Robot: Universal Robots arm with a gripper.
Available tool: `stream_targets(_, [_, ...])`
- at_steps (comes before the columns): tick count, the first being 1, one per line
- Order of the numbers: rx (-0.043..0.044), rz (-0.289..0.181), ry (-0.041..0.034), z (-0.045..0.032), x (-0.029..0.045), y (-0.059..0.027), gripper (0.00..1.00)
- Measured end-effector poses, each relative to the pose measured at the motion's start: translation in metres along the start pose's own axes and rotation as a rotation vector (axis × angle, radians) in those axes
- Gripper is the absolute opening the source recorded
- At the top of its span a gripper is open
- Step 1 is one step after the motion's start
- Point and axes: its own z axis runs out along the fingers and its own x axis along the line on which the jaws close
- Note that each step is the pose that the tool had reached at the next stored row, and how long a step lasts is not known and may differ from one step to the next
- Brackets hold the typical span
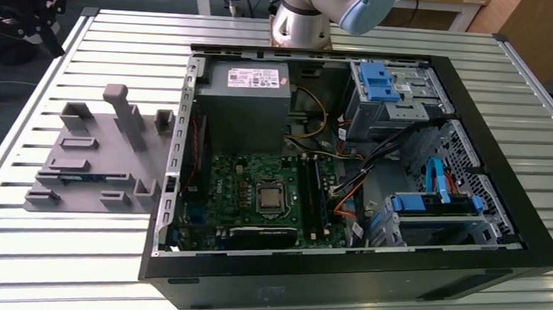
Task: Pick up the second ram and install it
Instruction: 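Pick up the second ram and move it above second insertion slot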
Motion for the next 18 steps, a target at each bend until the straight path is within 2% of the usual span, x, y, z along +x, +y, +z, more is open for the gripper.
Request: stream_targets(18, [-0.0087, -0.327, 0.0097, 0.0035, 0.0001, -0.0001, 0.11])
